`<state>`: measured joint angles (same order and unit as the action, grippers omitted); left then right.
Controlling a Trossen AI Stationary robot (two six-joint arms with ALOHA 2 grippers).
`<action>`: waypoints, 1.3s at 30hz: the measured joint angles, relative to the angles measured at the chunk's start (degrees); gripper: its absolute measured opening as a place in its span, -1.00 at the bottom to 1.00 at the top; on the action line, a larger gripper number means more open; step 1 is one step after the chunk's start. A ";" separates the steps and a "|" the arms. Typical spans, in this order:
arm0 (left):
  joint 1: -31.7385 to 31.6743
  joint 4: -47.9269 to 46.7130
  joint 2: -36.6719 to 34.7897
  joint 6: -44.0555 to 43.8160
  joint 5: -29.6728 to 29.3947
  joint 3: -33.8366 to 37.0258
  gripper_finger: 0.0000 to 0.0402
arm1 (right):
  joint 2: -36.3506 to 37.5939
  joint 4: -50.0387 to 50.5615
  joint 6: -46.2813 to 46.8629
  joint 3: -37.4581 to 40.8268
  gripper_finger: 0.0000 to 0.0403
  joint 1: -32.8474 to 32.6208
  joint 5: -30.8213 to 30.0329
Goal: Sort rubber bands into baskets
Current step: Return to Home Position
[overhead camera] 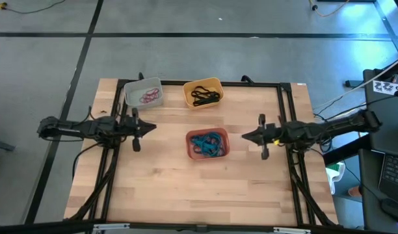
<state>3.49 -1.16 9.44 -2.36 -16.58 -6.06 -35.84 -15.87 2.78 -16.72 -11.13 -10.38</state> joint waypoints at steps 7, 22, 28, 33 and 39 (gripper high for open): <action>-0.02 -5.85 -6.85 -0.57 0.07 0.12 -0.94 | 14.34 1.90 0.31 6.47 -0.99 1.50 2.55; -0.02 -6.01 -9.28 -1.78 2.42 2.26 -0.98 | 35.77 6.28 0.62 15.90 -1.00 1.41 2.43; 0.01 -2.37 -9.26 -0.58 2.74 2.96 -0.98 | 35.72 9.46 0.56 16.03 -1.00 1.41 1.94; 0.00 -2.77 -9.26 0.76 2.86 2.96 -0.99 | 35.66 12.88 -0.04 16.10 -1.00 1.41 -0.37; -0.15 -4.17 -8.77 0.63 2.84 2.96 -0.94 | 35.26 12.65 -0.11 16.10 -1.00 1.41 -0.72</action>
<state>3.33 -5.33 0.67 -1.73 -13.74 -3.09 -0.58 -3.22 2.67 -0.62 -9.72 -11.09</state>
